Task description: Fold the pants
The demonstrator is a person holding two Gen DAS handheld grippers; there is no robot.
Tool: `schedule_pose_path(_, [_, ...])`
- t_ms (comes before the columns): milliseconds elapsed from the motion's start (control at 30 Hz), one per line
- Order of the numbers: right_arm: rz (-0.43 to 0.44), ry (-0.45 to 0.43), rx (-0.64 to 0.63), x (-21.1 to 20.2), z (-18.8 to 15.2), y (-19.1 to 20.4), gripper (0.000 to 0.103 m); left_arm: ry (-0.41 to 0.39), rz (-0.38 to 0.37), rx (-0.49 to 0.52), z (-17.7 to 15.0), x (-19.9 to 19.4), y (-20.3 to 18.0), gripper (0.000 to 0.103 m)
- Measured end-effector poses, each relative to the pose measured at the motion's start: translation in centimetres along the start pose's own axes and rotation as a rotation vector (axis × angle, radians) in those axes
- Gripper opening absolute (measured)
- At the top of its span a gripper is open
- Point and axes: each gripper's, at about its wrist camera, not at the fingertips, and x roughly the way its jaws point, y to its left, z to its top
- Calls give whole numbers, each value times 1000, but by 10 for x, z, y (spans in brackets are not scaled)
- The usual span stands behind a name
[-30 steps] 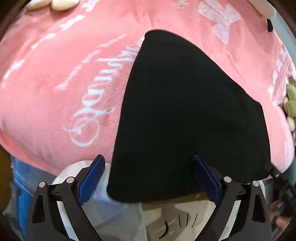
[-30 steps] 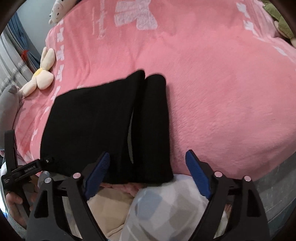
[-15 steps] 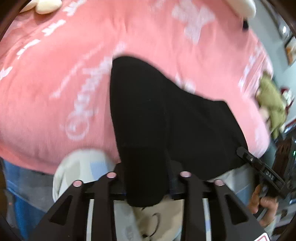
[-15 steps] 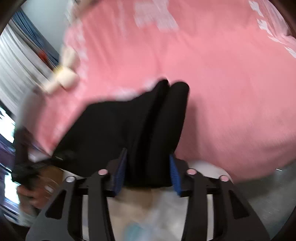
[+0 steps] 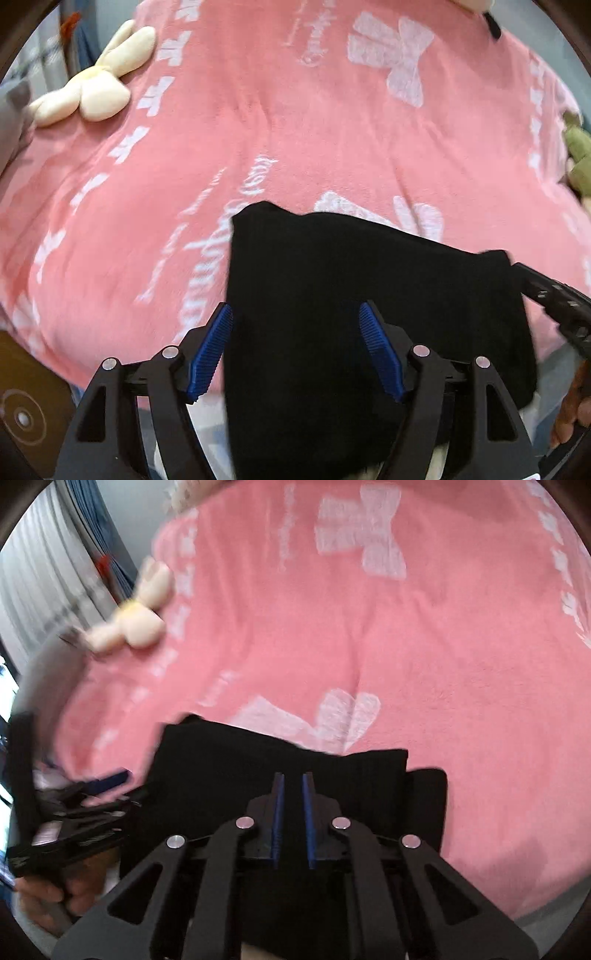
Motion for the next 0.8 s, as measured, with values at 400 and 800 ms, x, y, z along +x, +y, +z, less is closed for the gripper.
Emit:
schedule_pose_path(400, [-48,72,34,7,-29,-21,10,24,38,17,6,22,-2,77])
schedule_pose_path(800, [-34,60,117,-56,-72,-27,15,32,21,16,-19,-4,-3,76])
